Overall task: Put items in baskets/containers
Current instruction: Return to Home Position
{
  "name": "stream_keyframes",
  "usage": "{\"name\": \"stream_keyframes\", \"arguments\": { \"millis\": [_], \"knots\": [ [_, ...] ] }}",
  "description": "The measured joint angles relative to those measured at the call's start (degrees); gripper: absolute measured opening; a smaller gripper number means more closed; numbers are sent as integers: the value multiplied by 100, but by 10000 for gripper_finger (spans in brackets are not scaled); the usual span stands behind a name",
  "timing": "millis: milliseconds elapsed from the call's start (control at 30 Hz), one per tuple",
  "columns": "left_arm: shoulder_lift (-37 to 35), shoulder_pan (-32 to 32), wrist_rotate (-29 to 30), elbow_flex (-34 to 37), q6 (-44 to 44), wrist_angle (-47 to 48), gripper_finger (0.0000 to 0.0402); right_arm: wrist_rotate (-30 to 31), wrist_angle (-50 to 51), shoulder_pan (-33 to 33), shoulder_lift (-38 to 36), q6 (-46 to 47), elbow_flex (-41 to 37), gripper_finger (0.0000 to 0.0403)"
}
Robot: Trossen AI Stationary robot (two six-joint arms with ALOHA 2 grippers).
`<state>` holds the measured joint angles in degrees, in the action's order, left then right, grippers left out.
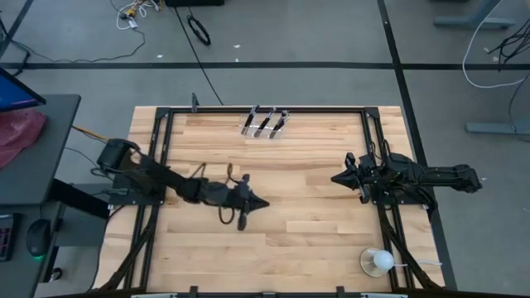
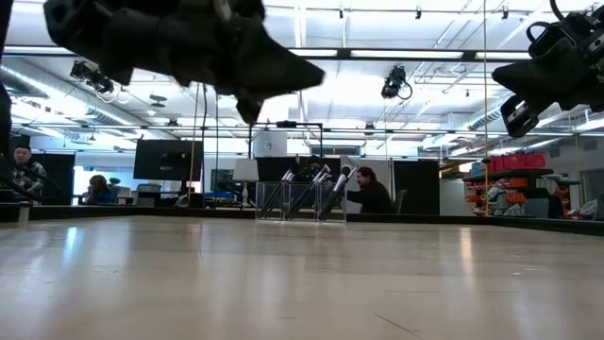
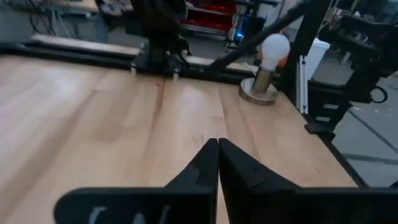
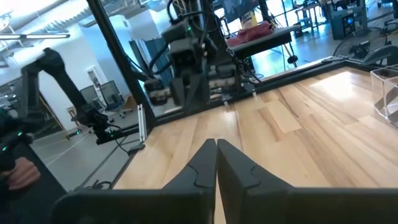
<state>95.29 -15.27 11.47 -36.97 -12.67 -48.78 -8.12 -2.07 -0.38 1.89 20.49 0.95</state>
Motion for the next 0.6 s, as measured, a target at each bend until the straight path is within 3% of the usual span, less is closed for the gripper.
{"name": "stream_keyframes", "arguments": {
  "millis": [400, 600],
  "knots": [
    [-3144, 844, -88, 2530, 134, -116, 4, 0, -2, 0, 2, 0, 2, 16],
    [-4511, 1202, -250, 3337, 232, -117, 4, 2, -2, 0, 2, 0, 2, 16]
  ]
}}
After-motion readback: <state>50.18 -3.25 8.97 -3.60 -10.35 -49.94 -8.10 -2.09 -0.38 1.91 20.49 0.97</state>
